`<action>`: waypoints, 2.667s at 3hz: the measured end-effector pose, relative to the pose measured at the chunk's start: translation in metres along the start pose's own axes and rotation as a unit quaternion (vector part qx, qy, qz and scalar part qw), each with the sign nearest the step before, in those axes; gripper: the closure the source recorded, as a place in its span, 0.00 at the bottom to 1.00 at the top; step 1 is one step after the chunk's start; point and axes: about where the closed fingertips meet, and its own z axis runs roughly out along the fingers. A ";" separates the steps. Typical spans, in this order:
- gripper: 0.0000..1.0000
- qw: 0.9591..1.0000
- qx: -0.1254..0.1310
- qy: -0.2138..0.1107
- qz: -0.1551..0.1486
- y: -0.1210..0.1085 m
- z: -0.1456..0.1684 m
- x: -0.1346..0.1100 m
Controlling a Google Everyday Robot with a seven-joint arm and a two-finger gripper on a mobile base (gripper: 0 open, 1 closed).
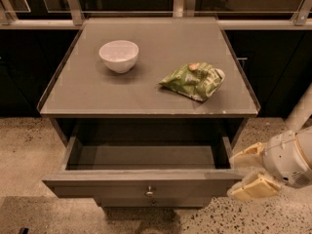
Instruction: Close top drawer
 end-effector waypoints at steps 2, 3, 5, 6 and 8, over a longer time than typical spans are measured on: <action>0.89 1.000 0.001 -0.001 -0.001 0.004 0.003 0.001; 1.00 0.998 -0.004 -0.039 0.042 0.016 0.025 0.041; 1.00 0.983 0.005 -0.144 0.113 0.031 0.071 0.123; 1.00 0.980 0.007 -0.161 0.113 0.009 0.090 0.133; 1.00 0.983 0.002 -0.165 0.078 -0.052 0.113 0.114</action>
Offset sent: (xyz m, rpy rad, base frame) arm -0.0086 0.0019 -0.0073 0.0044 -0.0049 -0.0025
